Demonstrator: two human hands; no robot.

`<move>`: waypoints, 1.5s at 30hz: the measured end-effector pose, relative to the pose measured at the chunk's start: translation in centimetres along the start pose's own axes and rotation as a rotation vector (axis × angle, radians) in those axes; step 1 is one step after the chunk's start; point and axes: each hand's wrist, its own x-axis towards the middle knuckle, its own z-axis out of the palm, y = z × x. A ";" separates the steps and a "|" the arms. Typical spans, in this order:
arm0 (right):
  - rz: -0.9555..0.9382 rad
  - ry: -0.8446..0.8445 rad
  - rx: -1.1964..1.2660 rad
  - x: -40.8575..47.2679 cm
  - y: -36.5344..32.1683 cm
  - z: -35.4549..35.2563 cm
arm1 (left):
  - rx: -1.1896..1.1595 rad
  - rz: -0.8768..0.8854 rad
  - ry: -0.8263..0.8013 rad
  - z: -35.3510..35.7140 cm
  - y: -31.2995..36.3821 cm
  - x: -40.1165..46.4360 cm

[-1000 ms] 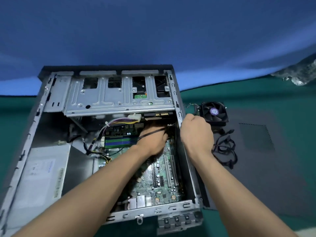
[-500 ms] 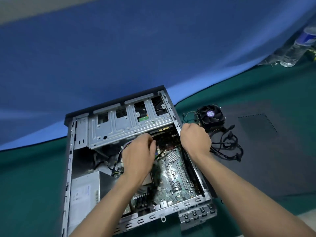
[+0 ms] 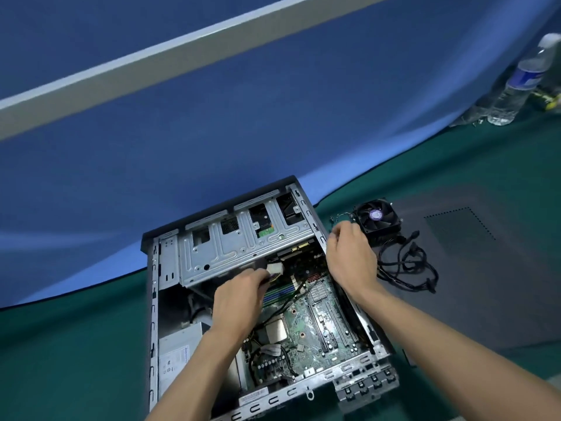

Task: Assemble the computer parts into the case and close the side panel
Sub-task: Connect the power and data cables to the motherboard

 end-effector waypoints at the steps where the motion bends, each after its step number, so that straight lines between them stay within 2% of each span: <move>1: -0.114 0.043 -0.002 -0.3 0.0 0.0 | -0.001 0.011 -0.008 0.0 -0.2 -0.1; 3: -0.402 0.061 -0.102 -0.7 -0.4 -0.1 | -0.002 0.024 -0.023 0.0 -0.3 0.0; 5: -0.621 -0.078 -0.225 -1.3 -0.8 0.3 | 0.018 0.033 -0.031 -0.1 -0.2 0.2; 8: -0.683 -0.371 -0.233 -2.2 -1.5 1.3 | 0.019 0.041 -0.029 -0.1 -0.5 0.2; 9: -0.675 -0.417 -0.232 -2.4 -1.8 1.7 | 0.019 0.046 -0.032 0.0 -0.7 0.1; 16: -0.531 -0.455 -0.026 -2.9 -3.1 3.3 | -0.089 0.009 0.017 0.1 -2.3 -0.4; 22: -0.351 -0.387 0.028 -4.0 -3.4 6.1 | -0.121 -0.047 0.101 -0.6 -3.8 -1.7; 27: -0.091 -0.437 0.063 -3.5 -2.1 7.3 | -0.043 -0.141 -0.009 0.1 -6.7 -3.6; 30: -0.027 -0.393 -0.006 -3.1 -1.7 7.9 | -0.060 -0.267 -0.064 0.8 -7.2 -4.0; 34: -0.017 -0.349 -0.065 -2.7 -1.6 8.9 | -0.130 -0.399 -0.001 1.4 -7.0 -3.6; 38: 0.029 -0.335 -0.153 -2.3 -2.2 10.0 | -0.108 -0.407 -0.047 1.5 -7.3 -3.4; 45: 0.214 -0.303 -0.189 -0.8 -3.2 11.6 | -0.038 -0.379 -0.113 1.9 -7.6 -2.9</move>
